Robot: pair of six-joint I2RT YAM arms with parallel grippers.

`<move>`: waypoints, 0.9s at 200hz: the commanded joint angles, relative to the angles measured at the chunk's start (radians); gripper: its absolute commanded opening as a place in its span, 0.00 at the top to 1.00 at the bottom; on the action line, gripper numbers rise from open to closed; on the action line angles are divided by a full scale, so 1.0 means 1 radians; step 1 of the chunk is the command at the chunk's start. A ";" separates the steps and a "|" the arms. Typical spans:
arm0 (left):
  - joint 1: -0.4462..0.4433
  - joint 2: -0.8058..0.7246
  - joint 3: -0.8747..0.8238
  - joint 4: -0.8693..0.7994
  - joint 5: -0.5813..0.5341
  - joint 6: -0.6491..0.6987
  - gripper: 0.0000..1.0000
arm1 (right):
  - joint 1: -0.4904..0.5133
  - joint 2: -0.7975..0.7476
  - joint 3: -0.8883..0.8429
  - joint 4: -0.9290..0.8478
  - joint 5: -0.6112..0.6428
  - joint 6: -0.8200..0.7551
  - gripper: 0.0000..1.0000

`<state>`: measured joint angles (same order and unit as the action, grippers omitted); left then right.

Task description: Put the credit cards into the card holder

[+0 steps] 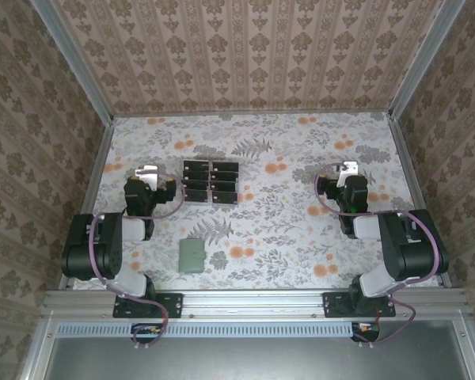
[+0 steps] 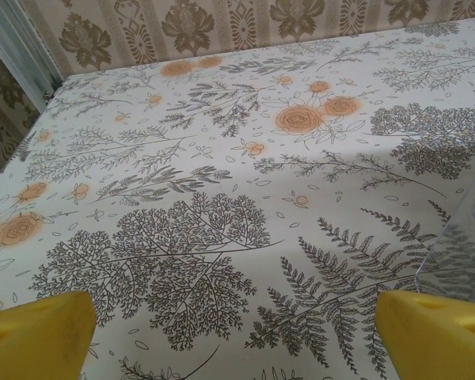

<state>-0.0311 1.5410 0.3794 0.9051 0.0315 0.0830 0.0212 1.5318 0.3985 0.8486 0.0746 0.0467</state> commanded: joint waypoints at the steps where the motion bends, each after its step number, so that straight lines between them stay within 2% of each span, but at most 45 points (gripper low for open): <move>1: 0.004 -0.008 -0.008 0.015 0.024 0.014 0.00 | -0.006 -0.005 0.007 0.007 -0.016 -0.015 0.00; 40: 0.001 -0.095 0.003 -0.071 -0.057 -0.016 0.00 | -0.006 -0.114 0.031 -0.124 0.004 -0.009 0.00; 61: 0.001 -0.162 0.052 -0.215 -0.113 -0.039 0.00 | -0.006 -0.217 0.087 -0.335 0.036 0.045 0.00; 82: 0.000 -0.230 0.092 -0.320 -0.119 -0.045 0.00 | -0.005 -0.279 0.182 -0.584 0.061 0.165 0.00; 106: -0.003 -0.331 0.122 -0.419 -0.177 -0.101 0.00 | -0.008 -0.323 0.248 -0.768 0.091 0.362 0.00; 126: -0.007 -0.417 0.166 -0.561 -0.225 -0.188 0.00 | -0.006 -0.353 0.276 -0.844 -0.044 0.393 0.00; 149: -0.016 -0.519 0.232 -0.796 -0.248 -0.309 0.00 | 0.026 -0.395 0.294 -0.919 -0.182 0.416 0.00; 165: -0.022 -0.565 0.285 -0.959 -0.236 -0.394 0.00 | 0.098 -0.420 0.315 -1.011 -0.197 0.429 0.02; 180: -0.037 -0.607 0.310 -1.085 -0.222 -0.459 0.00 | 0.207 -0.429 0.334 -1.094 -0.177 0.436 0.06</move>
<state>-0.0471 0.9920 0.6346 0.1226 -0.1825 -0.2077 0.1051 1.1400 0.6739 -0.0532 -0.0441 0.4305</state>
